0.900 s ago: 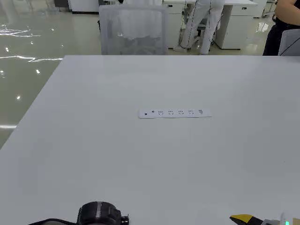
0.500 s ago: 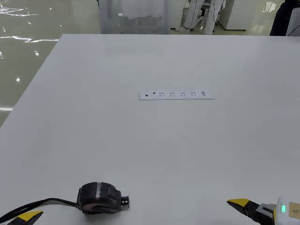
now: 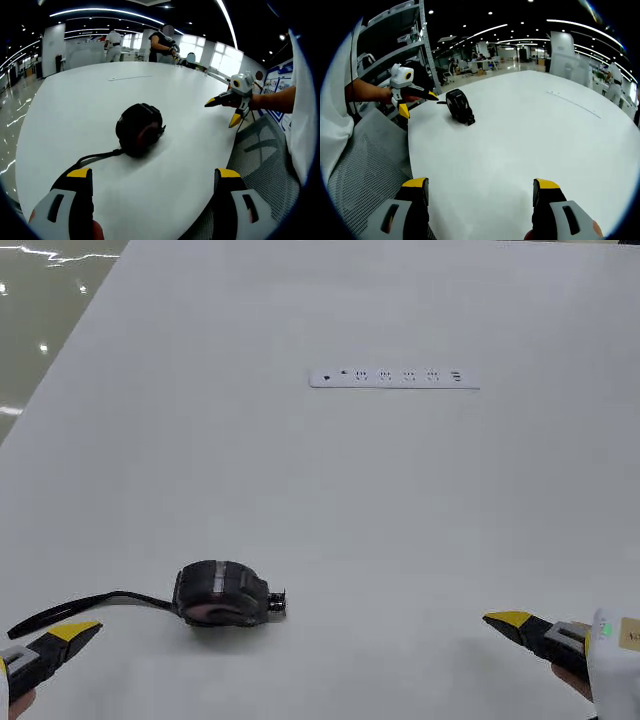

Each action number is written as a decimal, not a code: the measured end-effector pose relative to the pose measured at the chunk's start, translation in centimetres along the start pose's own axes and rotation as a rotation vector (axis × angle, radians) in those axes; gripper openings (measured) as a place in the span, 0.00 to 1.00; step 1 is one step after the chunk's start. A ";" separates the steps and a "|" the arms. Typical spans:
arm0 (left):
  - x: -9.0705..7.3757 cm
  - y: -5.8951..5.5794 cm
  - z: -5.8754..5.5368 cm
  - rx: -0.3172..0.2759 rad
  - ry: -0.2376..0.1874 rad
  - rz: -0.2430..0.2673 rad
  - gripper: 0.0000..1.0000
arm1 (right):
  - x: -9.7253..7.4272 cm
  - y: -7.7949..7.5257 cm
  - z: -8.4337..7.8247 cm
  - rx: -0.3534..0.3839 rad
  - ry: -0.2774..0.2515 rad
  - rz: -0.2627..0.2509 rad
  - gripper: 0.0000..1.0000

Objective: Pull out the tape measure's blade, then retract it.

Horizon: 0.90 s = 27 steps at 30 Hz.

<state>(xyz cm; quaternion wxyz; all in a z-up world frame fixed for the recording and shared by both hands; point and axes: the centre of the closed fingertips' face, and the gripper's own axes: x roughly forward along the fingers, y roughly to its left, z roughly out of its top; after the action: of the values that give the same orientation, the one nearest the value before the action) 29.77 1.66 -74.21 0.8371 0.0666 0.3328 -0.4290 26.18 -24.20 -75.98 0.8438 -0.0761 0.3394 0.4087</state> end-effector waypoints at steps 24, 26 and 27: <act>0.4 -0.2 0.1 0.006 -0.006 -0.013 0.99 | 0.0 0.4 0.2 0.006 -0.016 -0.003 0.88; 0.5 -0.2 0.3 0.014 -0.007 -0.017 0.99 | 0.1 0.4 0.7 0.005 -0.025 -0.005 0.88; 0.6 -0.1 0.4 0.017 -0.009 -0.018 0.99 | 0.1 0.4 0.8 0.004 -0.028 -0.003 0.88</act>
<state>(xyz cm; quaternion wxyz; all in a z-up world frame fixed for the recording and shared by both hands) 30.09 1.01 -74.28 0.8340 0.0687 0.3262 -0.4396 26.35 -23.54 -75.41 0.8492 -0.0693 0.3285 0.4077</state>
